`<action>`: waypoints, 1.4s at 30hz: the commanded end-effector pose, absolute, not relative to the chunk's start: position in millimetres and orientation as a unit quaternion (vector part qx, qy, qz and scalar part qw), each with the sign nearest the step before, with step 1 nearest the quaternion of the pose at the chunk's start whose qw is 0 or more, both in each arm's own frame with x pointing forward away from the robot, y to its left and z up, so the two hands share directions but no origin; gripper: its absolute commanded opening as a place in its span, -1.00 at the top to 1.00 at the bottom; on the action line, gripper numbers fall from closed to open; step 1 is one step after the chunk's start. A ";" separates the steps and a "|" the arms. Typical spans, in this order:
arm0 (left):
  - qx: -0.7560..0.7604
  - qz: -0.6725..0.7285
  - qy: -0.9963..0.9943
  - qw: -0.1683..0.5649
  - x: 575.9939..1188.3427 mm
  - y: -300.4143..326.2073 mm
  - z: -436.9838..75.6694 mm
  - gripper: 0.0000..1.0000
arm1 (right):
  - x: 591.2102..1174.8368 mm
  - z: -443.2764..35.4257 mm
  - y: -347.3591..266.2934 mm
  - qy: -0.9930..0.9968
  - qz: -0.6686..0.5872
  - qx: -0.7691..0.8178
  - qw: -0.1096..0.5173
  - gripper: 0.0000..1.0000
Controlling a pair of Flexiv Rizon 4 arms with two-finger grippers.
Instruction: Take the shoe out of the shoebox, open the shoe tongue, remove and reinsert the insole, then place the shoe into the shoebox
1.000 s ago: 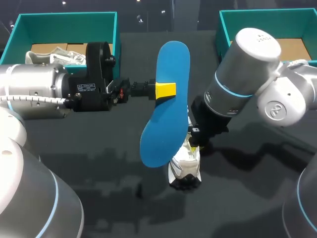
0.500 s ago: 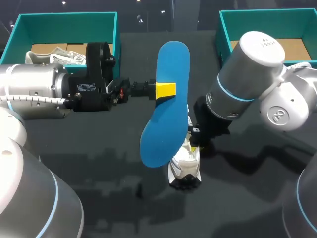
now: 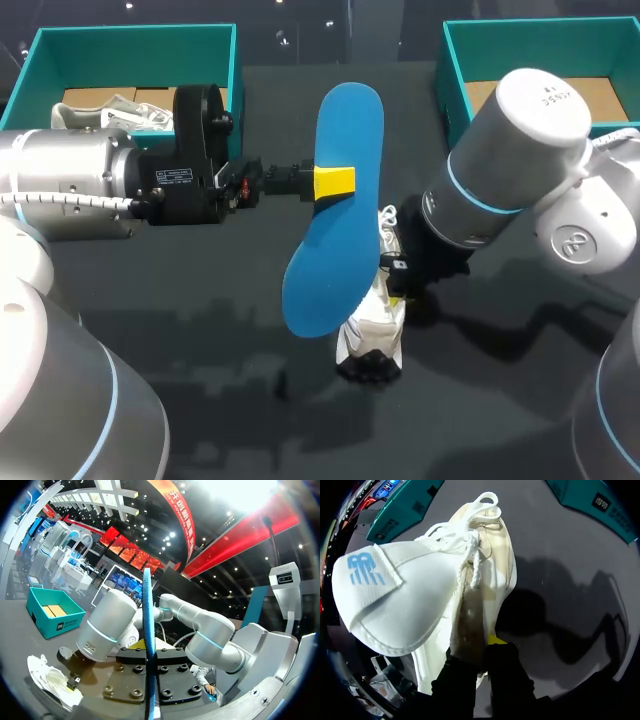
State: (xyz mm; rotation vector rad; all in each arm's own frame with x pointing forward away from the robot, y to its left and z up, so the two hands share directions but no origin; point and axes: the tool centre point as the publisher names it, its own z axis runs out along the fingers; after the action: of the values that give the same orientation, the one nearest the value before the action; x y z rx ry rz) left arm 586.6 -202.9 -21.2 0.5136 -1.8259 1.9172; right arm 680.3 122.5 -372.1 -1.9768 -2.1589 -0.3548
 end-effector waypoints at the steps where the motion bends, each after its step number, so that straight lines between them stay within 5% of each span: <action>1: 0.186 0.694 -0.659 0.220 587.2 -205.8 -22.6 1.00 | 684.7 -379.4 124.1 -0.731 -0.117 -0.665 0.106 1.00; 13: 0.186 0.694 -0.659 0.220 587.2 -205.8 -22.6 1.00 | 685.1 -386.9 126.0 -0.744 -0.104 -0.649 0.117 1.00; 14: 0.186 0.694 -0.659 0.220 587.2 -205.8 -22.6 1.00 | 684.8 -387.0 125.9 -0.744 -0.105 -0.649 0.120 0.32; 15: 0.186 0.694 -0.659 0.220 587.2 -205.8 -22.6 1.00 | 684.3 -386.5 125.4 -0.743 -0.107 -0.649 0.122 -0.58; 16: 0.186 0.694 -0.659 0.220 587.2 -205.8 -22.6 1.00 | 683.7 -385.2 124.8 -0.742 -0.109 -0.649 0.125 -1.00; 28: 0.186 0.694 -0.659 0.220 587.2 -205.8 -22.6 1.00 | 682.5 -324.5 93.0 -0.730 -0.172 -0.615 0.245 -1.00; 40: 0.186 0.694 -0.659 0.220 587.2 -205.8 -22.6 1.00 | 682.2 -316.2 92.0 -0.734 -0.172 -0.609 0.246 -1.00; 42: 0.155 0.688 -0.688 0.173 596.4 -205.2 -20.7 1.00 | 679.0 -311.0 88.7 -0.721 -0.212 -0.599 0.276 -1.00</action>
State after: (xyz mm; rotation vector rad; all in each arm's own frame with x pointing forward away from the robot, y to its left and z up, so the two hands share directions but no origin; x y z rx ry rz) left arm 588.2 -202.6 -22.7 0.4931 -1.8563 1.9353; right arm 683.4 94.1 -312.6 -1.6448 -1.9928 -0.4780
